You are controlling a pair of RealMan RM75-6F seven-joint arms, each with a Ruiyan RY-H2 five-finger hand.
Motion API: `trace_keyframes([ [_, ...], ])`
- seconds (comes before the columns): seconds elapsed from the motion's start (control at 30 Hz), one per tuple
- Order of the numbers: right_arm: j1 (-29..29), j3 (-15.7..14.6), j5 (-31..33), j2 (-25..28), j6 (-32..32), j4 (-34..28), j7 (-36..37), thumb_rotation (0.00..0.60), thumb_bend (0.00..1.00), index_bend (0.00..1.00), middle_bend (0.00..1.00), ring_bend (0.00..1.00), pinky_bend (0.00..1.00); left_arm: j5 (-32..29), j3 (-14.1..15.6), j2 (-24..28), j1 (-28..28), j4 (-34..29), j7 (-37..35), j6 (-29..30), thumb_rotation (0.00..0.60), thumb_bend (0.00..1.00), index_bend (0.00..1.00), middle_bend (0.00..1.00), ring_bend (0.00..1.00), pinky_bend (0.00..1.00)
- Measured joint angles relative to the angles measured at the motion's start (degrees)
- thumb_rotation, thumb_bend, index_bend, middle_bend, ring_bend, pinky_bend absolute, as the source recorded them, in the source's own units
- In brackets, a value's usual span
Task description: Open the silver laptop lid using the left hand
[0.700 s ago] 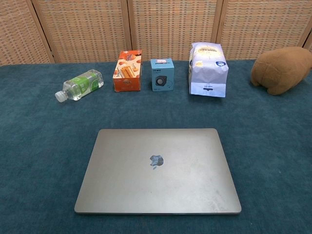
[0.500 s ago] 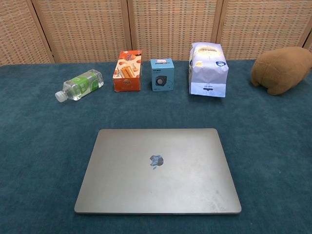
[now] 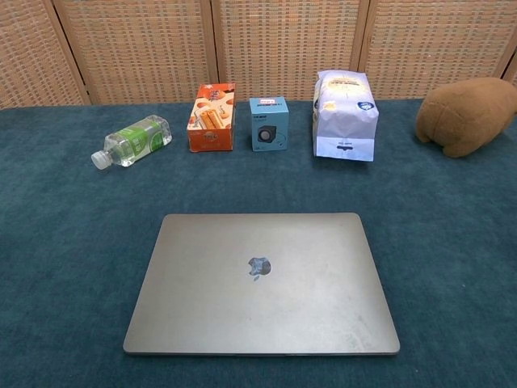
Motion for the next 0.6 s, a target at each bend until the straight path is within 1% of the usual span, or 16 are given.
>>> trace_keyframes([
  [0.13, 0.14, 0.05, 0.41, -0.04, -0.44, -0.26, -0.17, 0.6, 0.0, 0.0, 0.0, 0.0, 0.0, 5.66, 0.99, -0.36, -5.05, 0.1, -1.38, -5.04, 0.6, 0.0, 0.0, 0.0, 0.0, 0.0],
  [0.27, 0.18, 0.11, 0.62, 0.05, -0.59, -0.44, -0.07, 0.6, 0.0, 0.0, 0.0, 0.0, 0.0, 9.98, 1.41, -1.72, -10.29, -0.36, -1.98, -10.77, 0.6, 0.0, 0.0, 0.0, 0.0, 0.0],
  [0.43, 0.3, 0.09, 0.9, 0.1, -1.03, -0.4, 0.21, 0.6, 0.0, 0.0, 0.0, 0.0, 0.0, 11.91, 1.09, -5.74, -15.83, -0.96, -0.94, -17.81, 0.6, 0.01, 0.0, 0.0, 0.0, 0.0],
  [0.6, 0.45, 0.12, 1.08, 0.14, -1.34, -0.39, 0.48, 0.6, 0.0, 0.0, 0.0, 0.0, 0.0, 12.23, 0.0, -11.2, -19.25, -0.25, 2.11, -22.56, 0.6, 0.07, 0.0, 0.0, 0.0, 0.0],
])
